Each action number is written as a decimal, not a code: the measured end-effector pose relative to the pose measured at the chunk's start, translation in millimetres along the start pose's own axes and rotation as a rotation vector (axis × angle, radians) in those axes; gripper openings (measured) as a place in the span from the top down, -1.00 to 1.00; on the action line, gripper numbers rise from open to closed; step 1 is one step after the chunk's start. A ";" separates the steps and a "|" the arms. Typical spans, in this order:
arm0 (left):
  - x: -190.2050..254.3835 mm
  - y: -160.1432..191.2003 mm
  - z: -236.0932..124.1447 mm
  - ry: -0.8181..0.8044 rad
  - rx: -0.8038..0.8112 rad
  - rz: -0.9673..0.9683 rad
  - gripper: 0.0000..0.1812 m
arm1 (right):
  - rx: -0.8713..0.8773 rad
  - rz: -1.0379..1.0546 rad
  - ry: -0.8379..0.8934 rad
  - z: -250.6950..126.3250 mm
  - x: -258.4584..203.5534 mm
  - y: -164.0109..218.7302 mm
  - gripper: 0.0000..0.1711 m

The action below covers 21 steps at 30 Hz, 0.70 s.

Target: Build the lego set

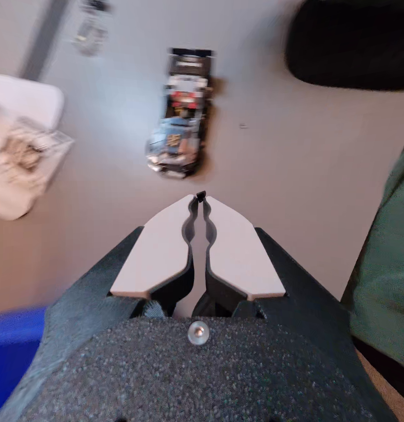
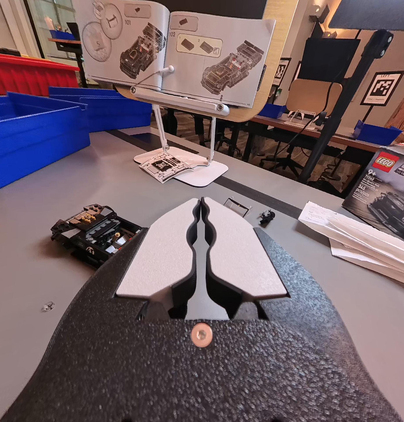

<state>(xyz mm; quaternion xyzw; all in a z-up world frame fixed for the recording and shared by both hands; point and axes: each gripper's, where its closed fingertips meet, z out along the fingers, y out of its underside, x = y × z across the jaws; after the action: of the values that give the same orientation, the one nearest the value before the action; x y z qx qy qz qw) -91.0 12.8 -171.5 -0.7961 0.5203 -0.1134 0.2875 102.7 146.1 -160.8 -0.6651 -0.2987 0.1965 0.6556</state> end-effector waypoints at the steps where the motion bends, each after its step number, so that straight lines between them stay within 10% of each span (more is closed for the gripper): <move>1: 18.8 -2.9 26.7 0.052 -0.002 0.022 0.96 | 0.003 -0.009 0.002 -0.3 -0.4 -0.9 1.00; 8: 64.4 -10.8 132.2 0.180 -0.017 -0.001 0.95 | -0.006 -0.041 0.022 -0.2 3.8 1.6 1.00; 21: 56.0 -10.0 115.3 0.141 0.056 0.001 0.62 | -0.015 -0.052 0.020 0.7 3.5 3.5 1.00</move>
<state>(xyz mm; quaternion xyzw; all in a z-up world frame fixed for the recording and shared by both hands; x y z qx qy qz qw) -3.8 4.9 -265.6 -0.7776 0.5361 -0.1836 0.2723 105.3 149.0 -163.8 -0.6639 -0.3108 0.1705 0.6584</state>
